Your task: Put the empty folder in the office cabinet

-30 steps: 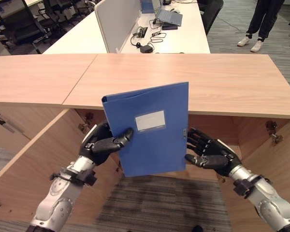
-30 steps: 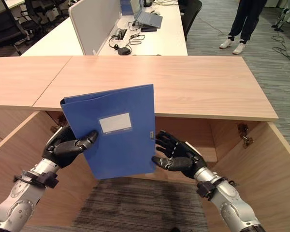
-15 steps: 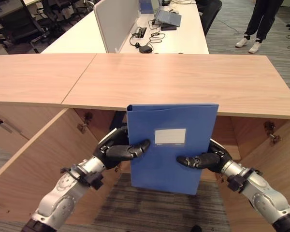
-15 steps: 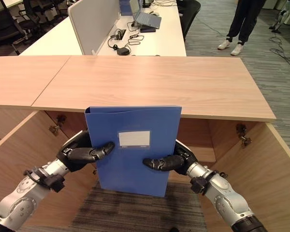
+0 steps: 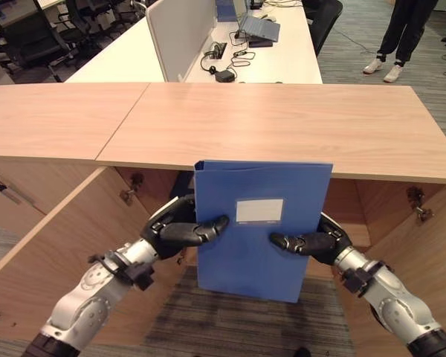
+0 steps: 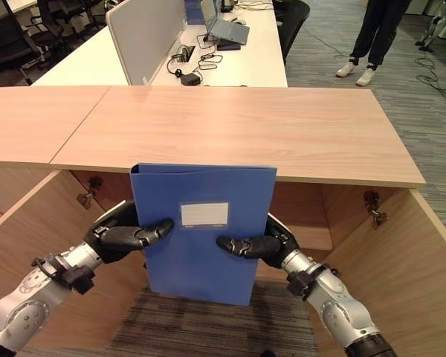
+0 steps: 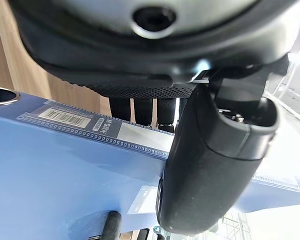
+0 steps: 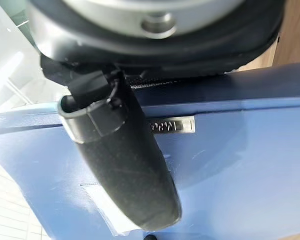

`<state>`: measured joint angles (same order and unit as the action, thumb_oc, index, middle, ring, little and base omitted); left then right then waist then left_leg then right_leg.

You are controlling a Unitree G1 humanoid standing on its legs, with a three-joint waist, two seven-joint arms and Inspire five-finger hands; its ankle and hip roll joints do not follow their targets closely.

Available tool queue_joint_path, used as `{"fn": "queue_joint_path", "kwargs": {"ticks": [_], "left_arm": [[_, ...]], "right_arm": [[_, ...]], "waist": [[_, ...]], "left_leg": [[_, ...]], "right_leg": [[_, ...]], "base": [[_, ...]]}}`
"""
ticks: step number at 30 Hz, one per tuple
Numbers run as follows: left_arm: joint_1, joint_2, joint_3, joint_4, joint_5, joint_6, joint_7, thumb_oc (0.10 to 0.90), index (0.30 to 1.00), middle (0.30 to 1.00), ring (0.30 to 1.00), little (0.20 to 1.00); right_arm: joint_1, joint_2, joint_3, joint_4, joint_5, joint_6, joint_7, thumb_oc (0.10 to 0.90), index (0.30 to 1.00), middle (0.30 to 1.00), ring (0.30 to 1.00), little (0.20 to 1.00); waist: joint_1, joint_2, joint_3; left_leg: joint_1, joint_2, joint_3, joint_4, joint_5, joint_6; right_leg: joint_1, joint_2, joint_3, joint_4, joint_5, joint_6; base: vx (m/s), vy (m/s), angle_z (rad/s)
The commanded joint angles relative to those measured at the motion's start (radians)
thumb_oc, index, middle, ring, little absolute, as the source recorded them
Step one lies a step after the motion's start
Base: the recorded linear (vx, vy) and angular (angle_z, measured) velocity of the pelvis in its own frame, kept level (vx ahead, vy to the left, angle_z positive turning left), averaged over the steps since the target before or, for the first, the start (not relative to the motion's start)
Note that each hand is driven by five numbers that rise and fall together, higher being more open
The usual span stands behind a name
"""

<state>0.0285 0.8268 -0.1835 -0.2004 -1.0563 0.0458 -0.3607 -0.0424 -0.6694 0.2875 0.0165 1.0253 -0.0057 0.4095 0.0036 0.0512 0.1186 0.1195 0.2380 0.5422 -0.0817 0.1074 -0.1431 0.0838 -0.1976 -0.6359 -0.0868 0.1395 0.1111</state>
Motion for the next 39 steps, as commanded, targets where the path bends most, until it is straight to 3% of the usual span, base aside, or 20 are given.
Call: {"fn": "queue_joint_path", "kwargs": {"ticks": [1, 14, 20, 21, 22, 26, 27, 31, 34, 35, 39], "left_arm": [[-0.087, -0.03, -0.002, -0.124, -0.065, -0.065, -0.13, 0.4, 0.3, 0.3, 0.3, 0.3], [-0.106, -0.155, 0.031, -0.1, -0.029, -0.096, -0.082, 0.4, 0.3, 0.3, 0.3, 0.3], [-0.1, -0.187, 0.044, -0.086, -0.009, -0.108, -0.067, 0.4, 0.3, 0.3, 0.3, 0.3], [-0.087, -0.201, 0.061, -0.073, 0.013, -0.118, -0.055, 0.571, 0.556, 0.556, 0.556, 0.556], [-0.08, -0.206, 0.067, -0.065, 0.024, -0.123, -0.049, 0.8, 0.9, 0.9, 0.9, 0.9], [-0.071, -0.215, 0.111, 0.069, 0.119, -0.15, -0.012, 0.8, 0.9, 0.9, 0.9, 0.9], [-0.031, -0.227, 0.179, 0.21, 0.242, -0.197, -0.01, 0.8, 0.9, 0.9, 0.9, 0.9], [0.037, -0.271, 0.264, 0.426, 0.275, -0.198, -0.019, 0.8, 0.9, 0.9, 0.9, 0.9], [0.072, -0.299, 0.283, 0.549, 0.309, -0.196, -0.016, 0.8, 0.9, 0.9, 0.9, 0.9], [0.097, -0.311, 0.283, 0.686, 0.366, -0.182, -0.034, 0.8, 0.9, 0.9, 0.9, 0.9], [0.113, -0.347, 0.246, 0.932, 0.527, -0.168, -0.029, 0.8, 0.9, 0.9, 0.9, 0.9]], "right_arm": [[-0.12, 0.068, -0.081, -0.054, 0.097, -0.11, 0.008, 0.4, 0.3, 0.3, 0.3, 0.3], [-0.116, 0.134, -0.095, -0.04, 0.081, -0.093, -0.006, 0.4, 0.3, 0.3, 0.3, 0.3], [-0.111, 0.123, -0.072, -0.021, 0.046, -0.067, -0.004, 0.4, 0.3, 0.3, 0.3, 0.3], [-0.1, 0.103, -0.057, -0.018, 0.021, -0.037, 0.012, 0.4, 0.3, 0.3, 0.3, 0.3], [-0.095, 0.093, -0.052, -0.016, 0.013, -0.027, 0.016, 0.4, 0.3, 0.3, 0.3, 0.3], [-0.037, -0.011, -0.037, 0.0, -0.077, 0.041, 0.06, 0.4, 0.3, 0.3, 0.3, 0.3], [0.022, -0.035, -0.063, 0.005, -0.071, 0.064, 0.095, 0.4, 0.3, 0.3, 0.3, 0.3], [0.102, -0.062, -0.082, -0.01, -0.092, 0.104, 0.139, 0.4, 0.3, 0.3, 0.3, 0.3], [0.134, -0.037, -0.076, 0.019, -0.102, 0.115, 0.144, 0.4, 0.3, 0.3, 0.3, 0.3], [0.159, 0.004, -0.072, 0.032, -0.087, 0.128, 0.155, 0.4, 0.3, 0.3, 0.3, 0.3], [0.191, 0.115, -0.075, 0.116, -0.059, 0.123, 0.125, 0.4, 0.3, 0.3, 0.3, 0.3]], "waist": [[-0.004, -0.033, -0.049], [-0.002, -0.037, -0.05], [0.002, -0.04, -0.047], [0.006, -0.043, -0.045], [0.007, -0.044, -0.045], [0.01, -0.05, -0.04], [0.013, -0.055, -0.038], [0.015, -0.054, -0.033], [0.017, -0.051, -0.029], [0.017, -0.046, -0.024], [0.015, -0.038, -0.019]], "left_leg": [[0.014, -0.044, -0.014, 0.009, -0.01, -0.004], [0.016, -0.046, -0.018, 0.009, -0.015, 0.0], [0.016, -0.045, -0.018, 0.01, -0.012, 0.0], [0.015, -0.044, -0.019, 0.01, -0.011, -0.001], [0.015, -0.043, -0.02, 0.01, -0.011, -0.002], [0.005, -0.04, -0.026, 0.01, -0.005, -0.008], [0.003, -0.036, -0.022, 0.011, 0.0, -0.012], [0.0, -0.032, -0.018, 0.012, 0.004, -0.018], [-0.003, -0.03, -0.014, 0.012, 0.007, -0.02], [-0.006, -0.027, -0.011, 0.012, 0.01, -0.022], [-0.017, -0.026, -0.011, 0.012, 0.012, -0.024]], "right_leg": [[0.084, 0.002, 0.095, 0.022, -0.14, 0.071], [0.086, 0.001, 0.091, 0.029, -0.144, 0.068], [0.089, 0.002, 0.086, 0.03, -0.146, 0.064], [0.09, 0.004, 0.084, 0.03, -0.148, 0.063], [0.091, 0.004, 0.083, 0.031, -0.148, 0.062], [0.086, 0.01, 0.078, 0.037, -0.154, 0.06], [0.085, 0.013, 0.076, 0.037, -0.157, 0.058], [0.08, 0.017, 0.074, 0.038, -0.16, 0.056], [0.077, 0.018, 0.073, 0.036, -0.159, 0.054], [0.073, 0.018, 0.075, 0.036, -0.159, 0.054], [0.065, 0.019, 0.075, 0.036, -0.161, 0.052]], "base": [[0.0, 0.0, 0.0], [0.0, 0.0, 0.0], [0.0, 0.0, 0.0], [0.0, 0.0, 0.0], [0.0, 0.0, 0.0], [0.0, -0.027, 0.05], [0.01, -0.038, 0.06], [0.0, -0.004, -0.01], [0.0, 0.0, 0.0], [0.0, 0.0, 0.0], [0.0, 0.0, 0.0]]}}
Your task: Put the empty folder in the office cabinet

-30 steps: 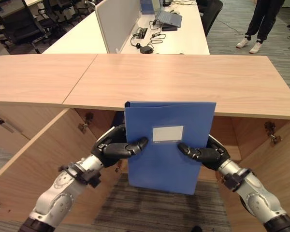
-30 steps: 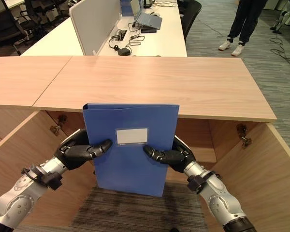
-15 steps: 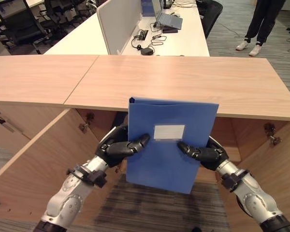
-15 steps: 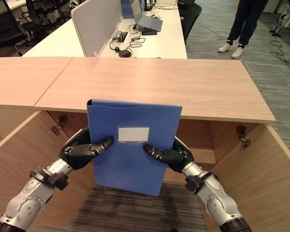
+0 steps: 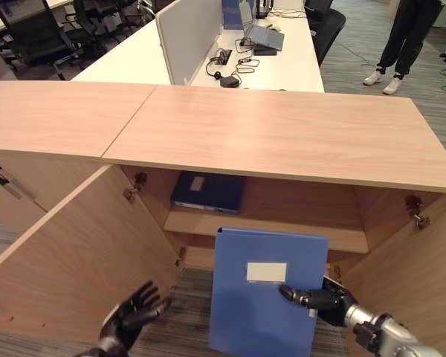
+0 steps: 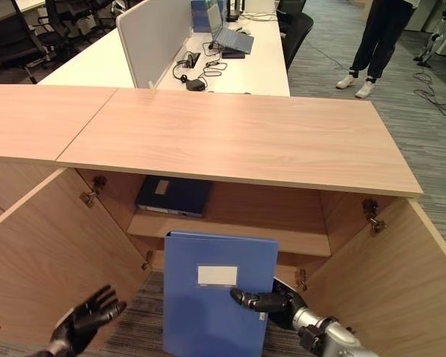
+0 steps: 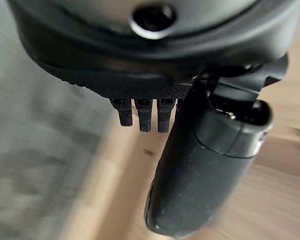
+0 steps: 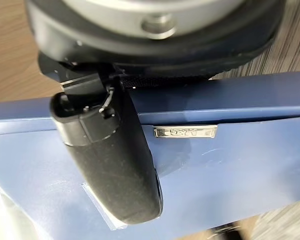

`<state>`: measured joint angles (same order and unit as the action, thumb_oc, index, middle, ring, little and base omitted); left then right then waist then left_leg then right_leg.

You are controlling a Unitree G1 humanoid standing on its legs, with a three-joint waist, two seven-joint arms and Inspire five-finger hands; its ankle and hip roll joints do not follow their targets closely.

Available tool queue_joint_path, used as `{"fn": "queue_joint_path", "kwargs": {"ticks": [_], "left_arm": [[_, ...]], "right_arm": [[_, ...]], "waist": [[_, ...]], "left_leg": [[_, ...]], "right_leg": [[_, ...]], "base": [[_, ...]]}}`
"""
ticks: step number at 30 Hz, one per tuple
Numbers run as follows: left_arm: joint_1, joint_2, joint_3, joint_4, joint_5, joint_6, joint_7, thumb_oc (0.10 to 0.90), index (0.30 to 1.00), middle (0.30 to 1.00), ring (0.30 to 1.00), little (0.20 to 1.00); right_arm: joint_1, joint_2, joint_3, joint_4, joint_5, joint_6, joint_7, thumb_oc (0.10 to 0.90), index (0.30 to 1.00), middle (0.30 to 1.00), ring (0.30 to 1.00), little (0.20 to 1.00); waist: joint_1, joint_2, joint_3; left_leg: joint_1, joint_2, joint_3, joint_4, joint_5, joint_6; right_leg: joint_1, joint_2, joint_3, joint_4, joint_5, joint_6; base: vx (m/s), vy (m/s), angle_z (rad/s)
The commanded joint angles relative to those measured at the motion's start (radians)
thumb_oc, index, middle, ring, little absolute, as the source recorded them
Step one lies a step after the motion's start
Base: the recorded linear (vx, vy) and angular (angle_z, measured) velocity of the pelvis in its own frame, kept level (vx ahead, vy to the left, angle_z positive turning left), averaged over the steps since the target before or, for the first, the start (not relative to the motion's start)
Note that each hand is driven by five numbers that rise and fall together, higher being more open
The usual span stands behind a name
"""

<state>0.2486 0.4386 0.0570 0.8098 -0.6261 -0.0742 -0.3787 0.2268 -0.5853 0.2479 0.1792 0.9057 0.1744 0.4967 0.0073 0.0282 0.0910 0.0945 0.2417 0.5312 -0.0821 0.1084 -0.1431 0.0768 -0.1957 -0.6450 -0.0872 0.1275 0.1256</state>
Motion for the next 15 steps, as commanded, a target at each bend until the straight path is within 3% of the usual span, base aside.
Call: {"fn": "queue_joint_path", "kwargs": {"ticks": [1, 2, 3, 5, 8, 10, 15], "left_arm": [[-0.108, 0.033, -0.005, -0.041, 0.126, -0.052, -0.009, 0.8, 0.9, 0.9, 0.9, 0.9], [-0.104, -0.011, -0.03, 0.03, 0.19, -0.055, 0.013, 0.8, 0.9, 0.9, 0.9, 0.9], [-0.107, -0.01, -0.032, 0.031, 0.19, -0.056, 0.013, 0.8, 0.9, 0.9, 0.9, 0.9], [-0.108, -0.06, -0.064, 0.103, 0.224, -0.063, 0.055, 0.8, 0.9, 0.9, 0.9, 0.9], [-0.111, -0.088, -0.102, 0.125, 0.219, -0.068, 0.077, 0.8, 0.9, 0.9, 0.9, 0.9], [-0.112, -0.103, -0.132, 0.135, 0.213, -0.064, 0.083, 0.8, 0.9, 0.9, 0.9, 0.9], [-0.121, -0.106, -0.184, 0.137, 0.209, -0.066, 0.08, 0.8, 0.9, 0.9, 0.9, 0.9]], "right_arm": [[-0.078, 0.057, -0.038, -0.021, 0.065, -0.065, 0.028, 0.4, 0.3, 0.3, 0.3, 0.3], [-0.084, 0.174, -0.085, 0.053, 0.132, -0.106, -0.036, 0.4, 0.3, 0.3, 0.3, 0.3], [-0.085, 0.175, -0.086, 0.054, 0.133, -0.107, -0.037, 0.4, 0.3, 0.3, 0.3, 0.3], [-0.158, 0.352, -0.206, 0.137, 0.313, -0.22, -0.143, 0.4, 0.3, 0.3, 0.3, 0.3], [-0.252, 0.444, -0.305, 0.178, 0.438, -0.322, -0.22, 0.4, 0.3, 0.3, 0.3, 0.3], [-0.336, 0.462, -0.364, 0.233, 0.48, -0.4, -0.281, 0.4, 0.3, 0.3, 0.3, 0.3], [-0.501, 0.443, -0.479, 0.354, 0.559, -0.504, -0.358, 0.4, 0.3, 0.3, 0.3, 0.3]], "waist": [[0.011, -0.015, 0.009], [0.006, -0.009, 0.008], [0.008, -0.01, 0.008], [0.005, 0.001, 0.001], [0.015, 0.011, -0.002], [0.023, 0.017, -0.005], [0.051, 0.027, 0.002]], "left_leg": [[0.007, -0.031, -0.001, 0.012, 0.011, -0.024], [0.003, -0.032, -0.004, 0.012, 0.011, -0.023], [0.003, -0.032, -0.005, 0.012, 0.01, -0.023], [0.0, -0.036, -0.013, 0.012, 0.007, -0.02], [-0.003, -0.041, -0.026, 0.011, 0.0, -0.018], [-0.003, -0.045, -0.038, 0.009, -0.004, -0.016], [-0.017, -0.051, -0.057, 0.008, -0.007, -0.015]], "right_leg": [[0.07, 0.018, 0.085, 0.037, -0.15, 0.037], [0.069, 0.017, 0.084, 0.037, -0.152, 0.035], [0.069, 0.017, 0.084, 0.037, -0.152, 0.035], [0.069, 0.017, 0.087, 0.037, -0.154, 0.034], [0.072, 0.015, 0.085, 0.035, -0.157, 0.033], [0.075, 0.011, 0.086, 0.032, -0.158, 0.032], [0.076, 0.008, 0.078, 0.033, -0.16, 0.036]], "base": [[0.01, 0.009, 0.04], [0.01, 0.008, 0.06], [0.02, 0.011, 0.07], [0.04, 0.012, 0.06], [0.04, 0.009, 0.09], [0.03, -0.005, 0.17], [0.02, -0.016, 0.23]]}}
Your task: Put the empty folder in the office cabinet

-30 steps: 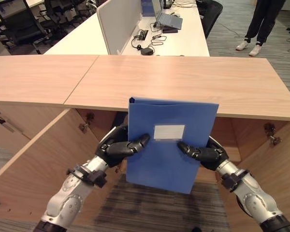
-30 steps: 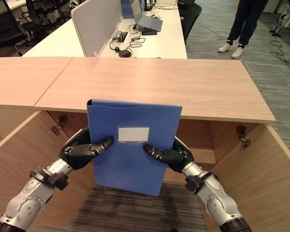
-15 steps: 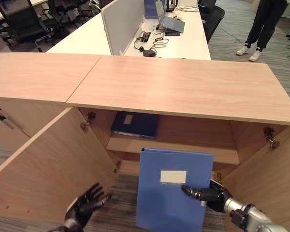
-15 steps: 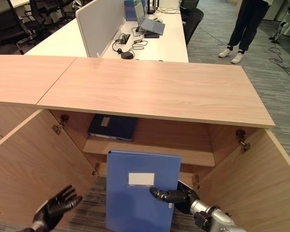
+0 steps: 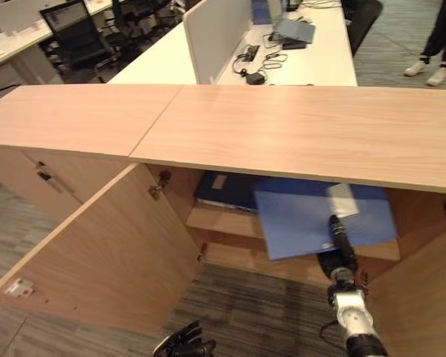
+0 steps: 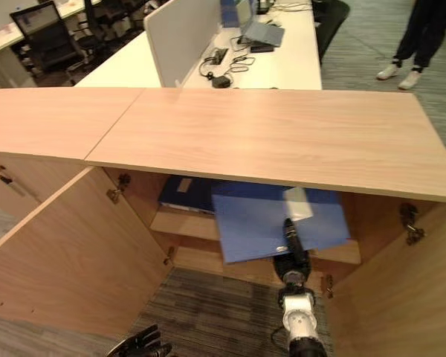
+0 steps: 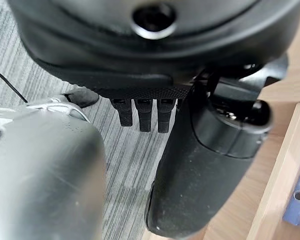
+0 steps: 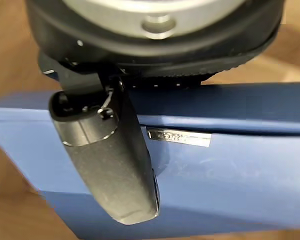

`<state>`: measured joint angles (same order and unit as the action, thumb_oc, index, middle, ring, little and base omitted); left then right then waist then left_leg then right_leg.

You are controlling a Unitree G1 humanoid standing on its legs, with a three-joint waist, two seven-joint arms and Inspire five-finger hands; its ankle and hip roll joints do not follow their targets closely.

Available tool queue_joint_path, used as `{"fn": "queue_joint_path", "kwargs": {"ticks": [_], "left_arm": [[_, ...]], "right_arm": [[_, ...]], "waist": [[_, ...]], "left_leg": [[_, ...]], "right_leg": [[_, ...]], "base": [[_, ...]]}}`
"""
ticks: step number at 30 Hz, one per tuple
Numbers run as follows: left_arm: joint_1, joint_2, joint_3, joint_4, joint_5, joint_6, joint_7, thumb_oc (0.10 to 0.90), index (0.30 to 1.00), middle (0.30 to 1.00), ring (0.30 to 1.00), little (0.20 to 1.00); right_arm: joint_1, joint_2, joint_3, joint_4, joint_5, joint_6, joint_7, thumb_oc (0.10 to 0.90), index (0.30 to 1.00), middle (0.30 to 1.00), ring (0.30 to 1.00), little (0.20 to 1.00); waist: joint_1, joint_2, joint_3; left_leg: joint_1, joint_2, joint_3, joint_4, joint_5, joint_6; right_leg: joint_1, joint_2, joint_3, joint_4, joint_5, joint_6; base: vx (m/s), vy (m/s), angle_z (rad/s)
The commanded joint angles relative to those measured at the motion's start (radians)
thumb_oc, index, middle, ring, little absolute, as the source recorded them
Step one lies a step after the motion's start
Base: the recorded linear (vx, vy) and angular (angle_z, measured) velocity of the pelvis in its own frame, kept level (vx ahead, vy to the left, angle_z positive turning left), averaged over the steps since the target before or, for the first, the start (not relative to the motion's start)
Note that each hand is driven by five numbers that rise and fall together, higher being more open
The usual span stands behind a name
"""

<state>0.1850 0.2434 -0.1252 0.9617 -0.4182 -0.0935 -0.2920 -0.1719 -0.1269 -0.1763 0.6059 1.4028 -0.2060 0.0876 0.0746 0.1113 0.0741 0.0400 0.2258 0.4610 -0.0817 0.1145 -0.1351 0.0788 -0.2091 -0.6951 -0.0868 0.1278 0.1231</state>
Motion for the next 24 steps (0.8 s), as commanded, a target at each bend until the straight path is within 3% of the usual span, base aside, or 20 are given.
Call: {"fn": "queue_joint_path", "kwargs": {"ticks": [1, 5, 9, 12, 16, 21, 24], "left_arm": [[-0.058, 0.09, -0.008, -0.013, -0.002, -0.047, -0.008, 0.8, 0.9, 0.9, 0.9, 0.9], [-0.07, 0.112, -0.042, -0.011, 0.007, -0.051, -0.012, 0.8, 0.9, 0.9, 0.9, 0.9], [-0.077, 0.135, -0.069, -0.021, 0.013, -0.052, -0.019, 0.8, 0.9, 0.9, 0.9, 0.9], [-0.095, 0.174, -0.11, -0.034, 0.012, -0.058, -0.031, 0.8, 0.9, 0.9, 0.9, 0.9], [-0.108, 0.202, -0.142, -0.055, 0.008, -0.063, -0.04, 0.8, 0.9, 0.9, 0.9, 0.9], [-0.127, 0.253, -0.193, -0.085, 0.0, -0.072, -0.052, 0.8, 0.9, 0.9, 0.9, 0.9], [-0.129, 0.266, -0.22, -0.107, -0.007, -0.072, -0.058, 0.8, 0.9, 0.9, 0.9, 0.9]], "right_arm": [[-0.127, -0.025, -0.07, -0.057, 0.072, -0.14, 0.043, 0.4, 0.3, 0.3, 0.3, 0.3], [-0.241, -0.097, -0.131, 0.008, 0.12, -0.195, 0.015, 0.4, 0.3, 0.3, 0.3, 0.3], [-0.342, -0.181, -0.155, 0.11, 0.137, -0.207, -0.012, 0.4, 0.3, 0.3, 0.3, 0.3], [-0.504, -0.329, -0.162, 0.279, 0.173, -0.194, -0.038, 0.4, 0.3, 0.3, 0.3, 0.3], [-0.626, -0.444, -0.146, 0.383, 0.187, -0.169, -0.043, 0.4, 0.3, 0.3, 0.3, 0.3], [-0.83, -0.647, -0.037, 0.563, 0.169, -0.102, -0.057, 0.4, 0.3, 0.3, 0.3, 0.3], [-0.915, -0.709, 0.021, 0.6, 0.149, -0.082, -0.063, 0.4, 0.3, 0.3, 0.3, 0.3]], "waist": [[-0.01, -0.054, 0.021], [0.008, -0.042, 0.035], [0.023, -0.028, 0.048], [0.045, 0.0, 0.072], [0.063, 0.027, 0.091], [0.096, 0.07, 0.123], [0.105, 0.094, 0.137]], "left_leg": [[0.034, -0.036, 0.01, 0.007, -0.012, -0.023], [0.002, -0.038, -0.01, 0.006, -0.004, -0.027], [-0.022, -0.037, -0.019, 0.004, 0.004, -0.031], [-0.058, -0.035, -0.03, 0.003, 0.019, -0.04], [-0.086, -0.031, -0.029, 0.002, 0.03, -0.047], [-0.151, -0.019, -0.027, 0.002, 0.055, -0.059], [-0.185, -0.015, -0.024, 0.003, 0.063, -0.062]], "right_leg": [[0.073, 0.021, 0.125, 0.033, -0.16, 0.039], [0.051, 0.014, 0.122, 0.034, -0.161, 0.044], [0.027, 0.01, 0.12, 0.036, -0.159, 0.047], [-0.011, 0.001, 0.115, 0.047, -0.157, 0.051], [-0.04, -0.011, 0.11, 0.057, -0.156, 0.055], [-0.128, -0.036, 0.107, 0.102, -0.168, 0.059], [-0.181, -0.051, 0.112, 0.134, -0.177, 0.057]], "base": [[0.01, -0.019, 0.22], [-0.02, -0.027, 0.12], [-0.02, -0.008, 0.08], [0.0, 0.0, 0.0], [0.01, -0.001, 0.03], [0.02, -0.032, 0.05], [0.04, -0.036, 0.05]]}}
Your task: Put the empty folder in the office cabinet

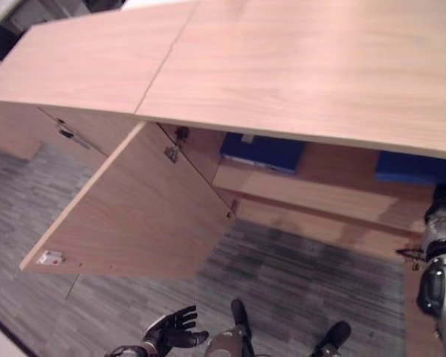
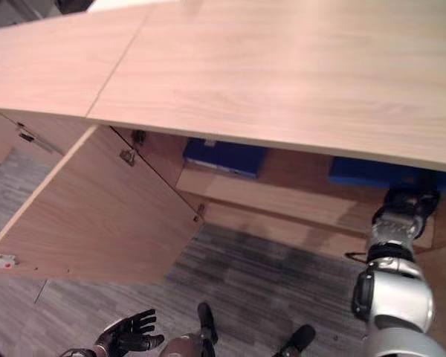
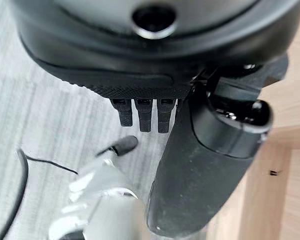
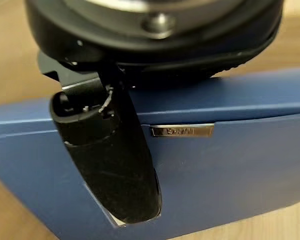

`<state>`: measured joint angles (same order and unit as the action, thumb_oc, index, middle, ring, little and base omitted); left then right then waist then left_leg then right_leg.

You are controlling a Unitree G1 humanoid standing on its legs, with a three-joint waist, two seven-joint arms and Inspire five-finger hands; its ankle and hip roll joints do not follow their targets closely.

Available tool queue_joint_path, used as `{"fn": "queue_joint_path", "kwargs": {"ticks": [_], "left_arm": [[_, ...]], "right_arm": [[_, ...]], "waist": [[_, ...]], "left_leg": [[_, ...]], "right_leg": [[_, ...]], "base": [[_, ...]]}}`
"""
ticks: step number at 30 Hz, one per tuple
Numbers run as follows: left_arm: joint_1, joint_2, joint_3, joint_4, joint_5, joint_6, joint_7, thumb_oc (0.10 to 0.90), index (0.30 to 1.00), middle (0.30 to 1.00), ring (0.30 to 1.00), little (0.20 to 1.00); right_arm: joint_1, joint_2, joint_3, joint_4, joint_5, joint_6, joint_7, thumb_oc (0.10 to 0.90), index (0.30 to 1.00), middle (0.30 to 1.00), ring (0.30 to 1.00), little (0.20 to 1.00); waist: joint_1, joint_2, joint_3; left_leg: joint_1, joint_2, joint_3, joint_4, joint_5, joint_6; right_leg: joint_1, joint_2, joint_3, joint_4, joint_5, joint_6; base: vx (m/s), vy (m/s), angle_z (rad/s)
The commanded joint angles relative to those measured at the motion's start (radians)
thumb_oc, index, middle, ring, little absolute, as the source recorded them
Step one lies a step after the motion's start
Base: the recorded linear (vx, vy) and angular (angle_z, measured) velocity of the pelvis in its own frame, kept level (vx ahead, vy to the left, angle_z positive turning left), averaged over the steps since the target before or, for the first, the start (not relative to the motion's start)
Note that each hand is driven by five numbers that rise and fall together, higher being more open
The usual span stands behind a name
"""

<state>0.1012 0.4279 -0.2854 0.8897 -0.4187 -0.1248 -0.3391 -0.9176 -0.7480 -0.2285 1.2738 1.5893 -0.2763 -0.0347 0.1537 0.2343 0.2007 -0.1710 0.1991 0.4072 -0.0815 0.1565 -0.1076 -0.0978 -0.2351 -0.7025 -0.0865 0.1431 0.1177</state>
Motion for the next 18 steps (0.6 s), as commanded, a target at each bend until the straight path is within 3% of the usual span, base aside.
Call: {"fn": "queue_joint_path", "kwargs": {"ticks": [1, 6, 14, 18], "left_arm": [[-0.042, 0.084, -0.068, -0.041, -0.01, -0.042, -0.013, 0.8, 0.9, 0.9, 0.9, 0.9], [-0.068, 0.136, -0.155, -0.144, -0.004, -0.066, -0.031, 0.8, 0.9, 0.9, 0.9, 0.9], [-0.097, 0.161, -0.175, -0.214, -0.058, -0.065, -0.021, 0.8, 0.9, 0.9, 0.9, 0.9], [-0.108, 0.15, -0.179, -0.208, -0.056, -0.063, -0.006, 0.8, 0.9, 0.9, 0.9, 0.9]], "right_arm": [[-0.185, -0.101, 0.085, -0.066, -0.043, -0.01, 0.057, 0.4, 0.3, 0.3, 0.3, 0.3], [-0.342, -0.173, 0.235, -0.035, -0.113, 0.015, 0.042, 0.4, 0.3, 0.3, 0.3, 0.3], [-0.433, -0.213, 0.283, 0.014, -0.09, 0.023, 0.02, 0.4, 0.3, 0.3, 0.3, 0.3], [-0.443, -0.201, 0.295, 0.02, -0.09, 0.025, 0.015, 0.4, 0.3, 0.3, 0.3, 0.3]], "waist": [[0.026, -0.026, 0.015], [0.037, 0.001, 0.044], [0.047, 0.019, 0.056], [0.053, 0.015, 0.05]], "left_leg": [[0.019, 0.013, 0.03, 0.003, 0.022, -0.09], [-0.04, 0.019, 0.047, 0.006, 0.029, -0.089], [-0.136, 0.026, 0.055, 0.052, 0.009, -0.084], [-0.173, 0.014, 0.053, 0.063, -0.005, -0.077]], "right_leg": [[-0.017, -0.029, 0.122, 0.14, -0.194, 0.062], [-0.162, -0.064, 0.16, 0.249, -0.221, 0.056], [-0.34, -0.104, 0.212, 0.384, -0.26, 0.045], [-0.409, -0.118, 0.235, 0.424, -0.269, 0.045]], "base": [[0.03, -0.023, -0.01], [0.03, 0.014, 0.0], [0.02, 0.01, 0.04], [0.04, 0.025, -0.03]]}}
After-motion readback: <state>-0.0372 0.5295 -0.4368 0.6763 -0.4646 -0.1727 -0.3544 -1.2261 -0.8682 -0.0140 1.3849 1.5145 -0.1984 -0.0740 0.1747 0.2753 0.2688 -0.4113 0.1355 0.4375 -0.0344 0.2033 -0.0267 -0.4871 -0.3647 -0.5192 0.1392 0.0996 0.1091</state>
